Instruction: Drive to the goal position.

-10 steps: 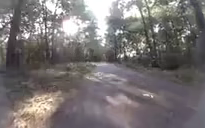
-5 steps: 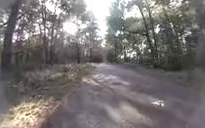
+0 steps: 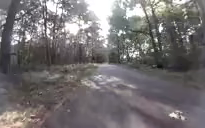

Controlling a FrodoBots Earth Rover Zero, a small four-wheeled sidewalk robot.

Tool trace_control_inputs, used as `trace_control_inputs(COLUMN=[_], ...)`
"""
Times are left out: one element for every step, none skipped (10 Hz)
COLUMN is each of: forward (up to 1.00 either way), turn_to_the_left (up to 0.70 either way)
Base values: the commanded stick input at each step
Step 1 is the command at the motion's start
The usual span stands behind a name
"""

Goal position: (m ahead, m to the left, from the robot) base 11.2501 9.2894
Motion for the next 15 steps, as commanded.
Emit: trace_control_inputs(forward=[0.70, 0.70, 0.70, 0.70, 0.70, 0.70, 0.70, 0.70, 0.70, 0.70, 0.70, 0.70, 0.70, 0.70, 0.70], turn_to_the_left=[-0.01, -0.01, -0.01, -0.01, -0.01, -0.01, -0.01, -0.01, -0.01, -0.01, -0.01, -0.01, -0.01, -0.01, -0.01])
